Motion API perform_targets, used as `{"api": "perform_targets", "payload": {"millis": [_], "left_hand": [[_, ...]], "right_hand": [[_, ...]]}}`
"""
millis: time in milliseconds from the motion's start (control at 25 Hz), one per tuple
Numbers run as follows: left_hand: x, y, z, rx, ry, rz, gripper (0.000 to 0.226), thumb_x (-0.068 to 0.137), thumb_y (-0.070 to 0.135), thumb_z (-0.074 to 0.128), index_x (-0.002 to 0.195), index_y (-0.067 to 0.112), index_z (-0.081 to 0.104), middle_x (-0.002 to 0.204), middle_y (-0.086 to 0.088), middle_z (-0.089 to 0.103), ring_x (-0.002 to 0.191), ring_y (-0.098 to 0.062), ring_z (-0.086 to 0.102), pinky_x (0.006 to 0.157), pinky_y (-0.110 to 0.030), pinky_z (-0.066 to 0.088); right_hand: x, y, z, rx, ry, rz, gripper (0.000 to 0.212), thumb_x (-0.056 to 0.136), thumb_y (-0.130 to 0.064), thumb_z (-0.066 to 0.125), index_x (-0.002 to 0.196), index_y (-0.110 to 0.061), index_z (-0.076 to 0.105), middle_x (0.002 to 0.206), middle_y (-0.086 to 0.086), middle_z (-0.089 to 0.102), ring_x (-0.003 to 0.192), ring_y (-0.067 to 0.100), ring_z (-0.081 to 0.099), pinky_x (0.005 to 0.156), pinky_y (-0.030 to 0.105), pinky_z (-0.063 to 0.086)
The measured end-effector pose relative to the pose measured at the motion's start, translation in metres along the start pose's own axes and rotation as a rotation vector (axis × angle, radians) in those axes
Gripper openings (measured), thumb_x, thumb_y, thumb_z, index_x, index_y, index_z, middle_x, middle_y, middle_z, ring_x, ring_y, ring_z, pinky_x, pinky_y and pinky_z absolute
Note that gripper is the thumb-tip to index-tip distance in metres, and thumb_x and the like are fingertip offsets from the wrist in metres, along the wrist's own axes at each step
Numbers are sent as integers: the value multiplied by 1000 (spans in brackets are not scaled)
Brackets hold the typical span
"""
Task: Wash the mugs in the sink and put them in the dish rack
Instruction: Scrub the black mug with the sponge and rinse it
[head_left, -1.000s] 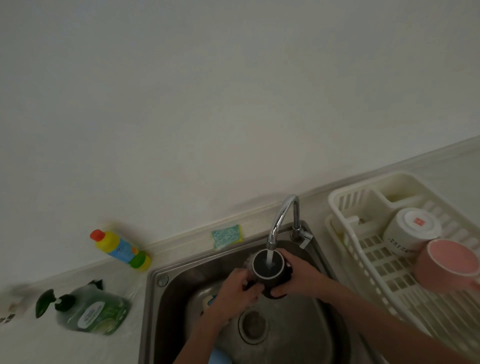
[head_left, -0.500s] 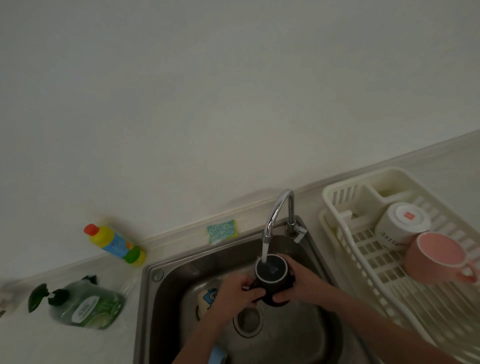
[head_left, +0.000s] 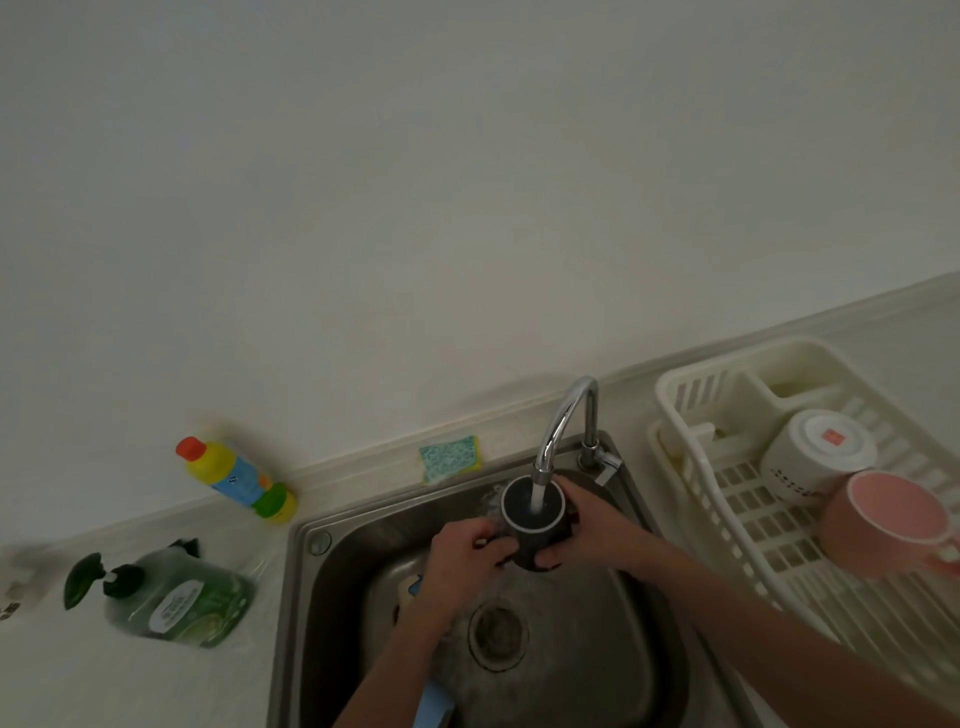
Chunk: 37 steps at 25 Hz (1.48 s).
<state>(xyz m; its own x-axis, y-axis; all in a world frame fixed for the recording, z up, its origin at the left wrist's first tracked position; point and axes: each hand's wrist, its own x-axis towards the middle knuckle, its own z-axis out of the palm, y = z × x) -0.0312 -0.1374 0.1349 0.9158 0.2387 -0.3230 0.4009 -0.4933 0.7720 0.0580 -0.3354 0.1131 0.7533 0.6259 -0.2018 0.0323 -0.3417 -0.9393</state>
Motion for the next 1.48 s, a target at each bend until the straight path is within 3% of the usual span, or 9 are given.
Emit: {"api": "perform_targets", "payload": {"millis": [280,360,520,680,880,1080,1200,1360,1480], "left_hand": [[-6,11,28,82,-115,34,17,90,21,70,106,15,71,95,2,71,78,-7,71,71,-22,60],[-10,2,28,114,-135,20,10,91,22,69,99,16,68,95,4,69,80,-6,70,69,-20,59],[-21,-15,14,141,-120,-10,16,89,21,71,79,30,62,83,8,69,74,0,69,69,-23,59],[-23,-28,-4,165,-69,-36,11,86,26,73,81,32,66,81,9,71,74,-3,69,72,-32,60],[-14,-18,-13,117,4,0,5,81,30,73,78,32,70,79,9,72,79,-10,70,79,-43,59],[0,11,2,110,26,48,16,85,19,73,75,30,66,72,10,68,72,-9,69,76,-38,59],[-3,17,18,118,-21,54,21,88,21,71,73,32,62,71,9,68,69,-8,69,74,-37,60],[-20,10,35,93,-132,26,5,92,20,66,96,24,68,91,6,71,79,-7,71,77,-34,61],[-30,-4,37,81,-140,-26,12,91,22,68,103,23,70,95,9,72,81,-4,70,78,-30,60]], "right_hand": [[-27,21,-19,9,-7,46,95,51,-20,94,132,-39,49,127,-14,63,123,7,57,104,38,49],[-34,28,-11,26,-9,91,93,51,-22,93,130,-44,49,125,-16,63,121,4,56,104,37,49],[-33,30,13,15,-69,91,90,57,-23,92,133,-41,47,130,-16,60,125,3,54,106,33,47],[-17,20,28,38,-87,63,86,57,-19,92,131,-34,51,126,-12,64,121,4,58,104,38,49],[2,6,20,11,-106,42,84,60,-16,91,130,-39,51,119,-22,66,115,-3,59,100,25,50],[5,3,-12,-36,-54,-7,87,55,-17,92,130,-38,52,124,-13,65,118,6,60,99,37,52],[-5,8,-26,-64,-68,-14,93,56,-16,92,135,-36,49,130,-14,61,123,5,56,102,34,50],[-27,21,-29,-94,-128,28,94,57,-24,92,137,-37,46,131,-16,60,125,3,54,105,32,47],[-36,33,-15,-61,-131,86,93,56,-26,93,135,-42,46,129,-19,60,124,2,54,106,37,47]]}}
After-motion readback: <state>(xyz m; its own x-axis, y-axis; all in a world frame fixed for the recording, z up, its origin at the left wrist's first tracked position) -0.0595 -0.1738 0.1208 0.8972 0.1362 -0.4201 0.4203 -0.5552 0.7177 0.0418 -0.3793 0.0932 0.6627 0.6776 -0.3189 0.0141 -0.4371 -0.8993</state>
